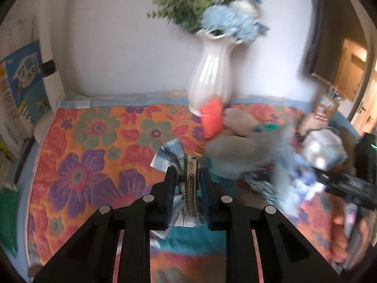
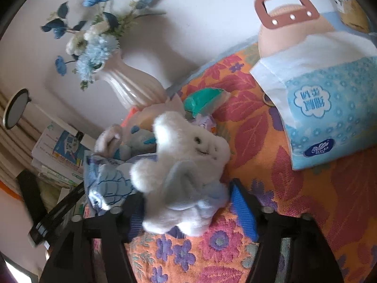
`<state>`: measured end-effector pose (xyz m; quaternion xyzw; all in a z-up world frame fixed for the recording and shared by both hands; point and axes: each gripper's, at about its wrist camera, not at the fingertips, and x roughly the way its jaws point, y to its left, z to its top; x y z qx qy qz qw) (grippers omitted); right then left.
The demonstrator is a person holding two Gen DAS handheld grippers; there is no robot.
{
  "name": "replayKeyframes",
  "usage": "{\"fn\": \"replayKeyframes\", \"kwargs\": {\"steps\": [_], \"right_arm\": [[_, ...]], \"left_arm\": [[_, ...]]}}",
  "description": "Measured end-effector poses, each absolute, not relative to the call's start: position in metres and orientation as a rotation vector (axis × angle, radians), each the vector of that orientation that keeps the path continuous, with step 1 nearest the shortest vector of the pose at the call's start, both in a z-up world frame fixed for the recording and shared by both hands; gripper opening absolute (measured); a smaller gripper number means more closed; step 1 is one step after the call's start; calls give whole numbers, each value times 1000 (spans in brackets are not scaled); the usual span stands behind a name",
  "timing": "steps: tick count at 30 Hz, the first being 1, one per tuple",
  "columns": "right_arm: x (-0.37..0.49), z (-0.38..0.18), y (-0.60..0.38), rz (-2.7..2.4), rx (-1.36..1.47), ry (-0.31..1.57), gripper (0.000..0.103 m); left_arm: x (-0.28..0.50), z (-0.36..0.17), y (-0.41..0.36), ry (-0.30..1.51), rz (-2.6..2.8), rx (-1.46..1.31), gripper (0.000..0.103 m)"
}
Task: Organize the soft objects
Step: 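Lift the checked bow with the left tool while the right tool lifts the white bear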
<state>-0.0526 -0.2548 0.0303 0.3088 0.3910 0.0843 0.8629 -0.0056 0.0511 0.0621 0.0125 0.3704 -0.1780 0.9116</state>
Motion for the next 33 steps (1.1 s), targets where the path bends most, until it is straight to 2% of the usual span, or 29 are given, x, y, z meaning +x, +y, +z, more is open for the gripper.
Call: {"fn": "replayKeyframes", "kwargs": {"steps": [3, 6, 11, 14, 17, 20, 21, 25, 26, 29, 33], "right_arm": [[-47, 31, -253, 177, 627, 829, 65], [-54, 36, -252, 178, 618, 805, 48], [-94, 66, -245, 143, 512, 754, 47], [-124, 90, -231, 115, 313, 761, 47], [-141, 95, -213, 126, 110, 847, 47], [-151, 80, -207, 135, 41, 933, 52], [-154, 75, -206, 143, 35, 945, 57], [-166, 63, -215, 233, 171, 984, 62], [-168, 61, -216, 252, 213, 989, 66], [-167, 55, -220, 230, 311, 1001, 87], [-153, 48, -213, 190, 352, 1013, 89]], "left_arm": [[-34, 69, 50, 740, -393, 5, 18], [-58, 72, 43, 735, -415, -7, 18], [-95, 74, 32, 735, -472, -6, 18], [-110, 68, 29, 737, -497, -3, 18], [-111, 58, 27, 755, -499, -15, 18], [-105, 44, 28, 789, -485, -37, 18], [-103, 40, 30, 799, -476, -43, 19], [-101, 38, 36, 795, -483, -74, 20], [-100, 36, 37, 807, -484, -82, 20], [-101, 35, 36, 802, -496, -82, 20], [-102, 36, 36, 791, -510, -82, 20]]}}
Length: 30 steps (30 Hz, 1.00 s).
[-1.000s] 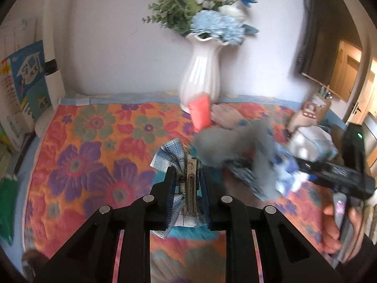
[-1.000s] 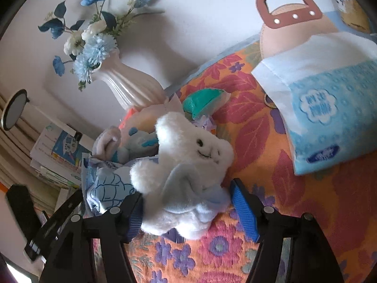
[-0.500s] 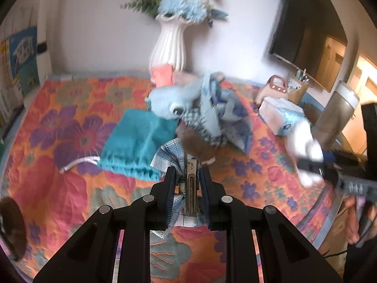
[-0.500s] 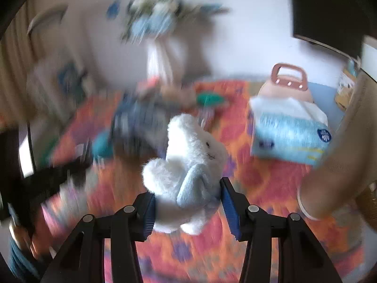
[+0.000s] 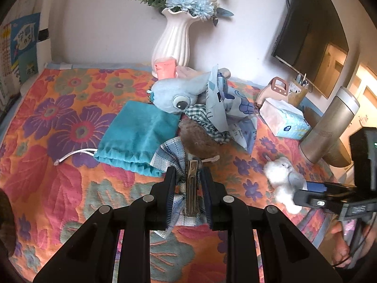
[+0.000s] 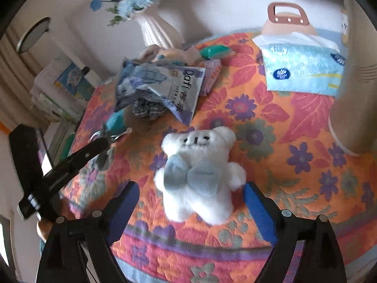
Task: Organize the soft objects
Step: 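Lift the checked bow with the left tool while the right tool lifts the white bear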
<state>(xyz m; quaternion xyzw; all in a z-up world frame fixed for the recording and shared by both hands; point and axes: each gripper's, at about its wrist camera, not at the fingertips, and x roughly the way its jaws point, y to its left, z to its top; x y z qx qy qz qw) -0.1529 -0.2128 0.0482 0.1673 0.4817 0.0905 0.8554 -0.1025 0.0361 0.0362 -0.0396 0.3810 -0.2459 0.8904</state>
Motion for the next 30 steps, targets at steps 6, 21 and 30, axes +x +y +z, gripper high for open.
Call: {"fn": "replayKeyframes", "kwargs": {"steps": [6, 21, 30], "right_arm": [[-135, 46, -190, 106, 271, 1008, 88], [-166, 72, -192, 71, 194, 868, 50], [-198, 101, -224, 43, 250, 812, 50]], "left_arm": [[-102, 36, 36, 791, -504, -81, 20], [-114, 48, 34, 765, -545, -101, 19], [-140, 78, 17, 718, -655, -147, 19]]}}
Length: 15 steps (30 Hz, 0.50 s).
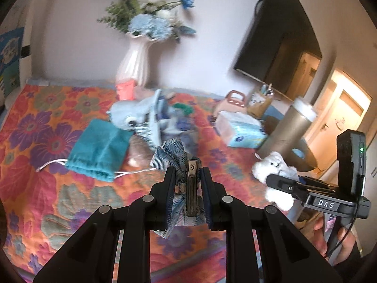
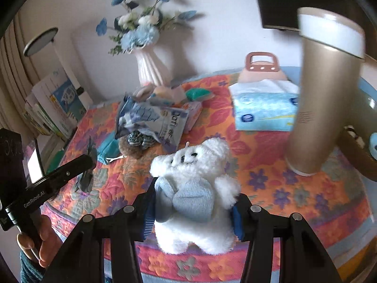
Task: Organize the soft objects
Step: 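Lift the checked bow with the left tool while the right tool lifts the white bear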
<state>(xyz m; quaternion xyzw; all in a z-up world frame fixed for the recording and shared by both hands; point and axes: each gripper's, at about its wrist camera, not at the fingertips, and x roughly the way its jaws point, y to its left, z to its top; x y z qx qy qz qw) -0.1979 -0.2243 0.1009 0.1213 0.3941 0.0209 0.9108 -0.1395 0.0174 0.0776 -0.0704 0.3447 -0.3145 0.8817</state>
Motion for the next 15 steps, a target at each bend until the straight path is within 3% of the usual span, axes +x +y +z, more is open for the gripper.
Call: {"fn": "replayKeyframes", "kwargs": {"steps": [15], "right_arm": [[-242, 118, -288, -29, 345, 829, 50]], "left_arm": [[-168, 115, -41, 655, -783, -104, 19]]}}
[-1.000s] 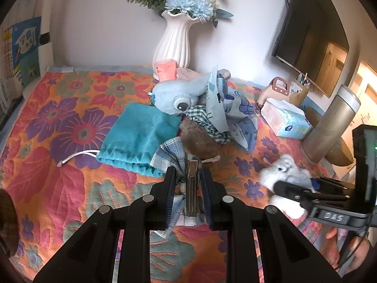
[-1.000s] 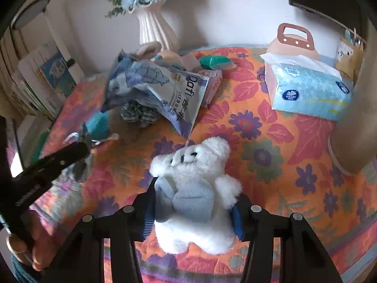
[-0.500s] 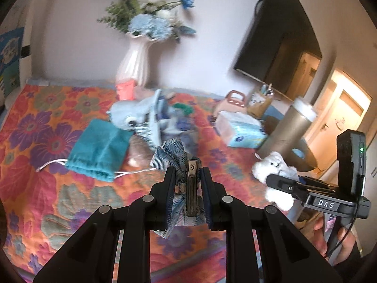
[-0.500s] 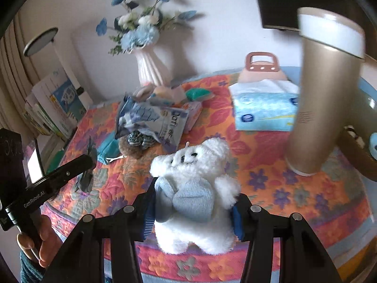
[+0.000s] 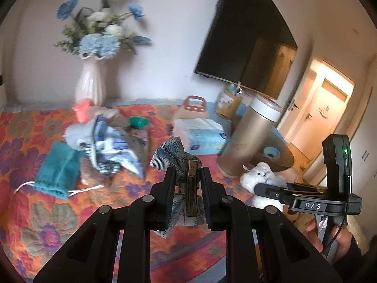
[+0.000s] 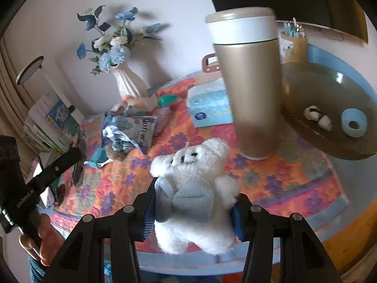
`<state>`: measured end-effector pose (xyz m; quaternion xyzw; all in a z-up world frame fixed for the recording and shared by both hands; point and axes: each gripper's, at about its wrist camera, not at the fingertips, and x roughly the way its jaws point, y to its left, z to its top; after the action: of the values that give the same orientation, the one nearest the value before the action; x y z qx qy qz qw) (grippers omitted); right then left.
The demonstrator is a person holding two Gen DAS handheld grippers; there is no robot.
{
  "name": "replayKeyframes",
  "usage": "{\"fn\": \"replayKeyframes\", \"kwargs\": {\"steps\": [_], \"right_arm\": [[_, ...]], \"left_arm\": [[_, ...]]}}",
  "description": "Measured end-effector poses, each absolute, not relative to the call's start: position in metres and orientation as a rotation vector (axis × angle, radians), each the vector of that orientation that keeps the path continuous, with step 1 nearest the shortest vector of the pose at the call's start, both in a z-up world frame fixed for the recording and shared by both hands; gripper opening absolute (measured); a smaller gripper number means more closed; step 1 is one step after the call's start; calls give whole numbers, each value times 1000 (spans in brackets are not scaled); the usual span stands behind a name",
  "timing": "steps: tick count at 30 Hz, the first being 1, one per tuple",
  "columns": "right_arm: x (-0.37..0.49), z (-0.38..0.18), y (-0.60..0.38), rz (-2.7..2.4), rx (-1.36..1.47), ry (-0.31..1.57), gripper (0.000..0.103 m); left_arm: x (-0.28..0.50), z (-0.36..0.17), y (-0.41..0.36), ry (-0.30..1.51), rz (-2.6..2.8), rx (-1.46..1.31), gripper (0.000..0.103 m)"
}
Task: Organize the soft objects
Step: 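Lift the checked bow with the left tool while the right tool lifts the white bear, then place the bow and bear on the glass table, opening both tools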
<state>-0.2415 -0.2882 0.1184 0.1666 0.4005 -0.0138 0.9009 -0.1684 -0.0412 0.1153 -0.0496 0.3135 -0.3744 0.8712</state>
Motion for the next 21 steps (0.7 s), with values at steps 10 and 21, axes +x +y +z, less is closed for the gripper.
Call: {"fn": "replayKeyframes", "kwargs": {"steps": [10, 21], "right_arm": [[-246, 115, -318, -131, 405, 888, 50], [-260, 123, -325, -172, 424, 891, 50]], "left_arm": [[-173, 106, -97, 657, -909, 2, 19], [-178, 91, -117, 708, -1068, -4, 19]]}}
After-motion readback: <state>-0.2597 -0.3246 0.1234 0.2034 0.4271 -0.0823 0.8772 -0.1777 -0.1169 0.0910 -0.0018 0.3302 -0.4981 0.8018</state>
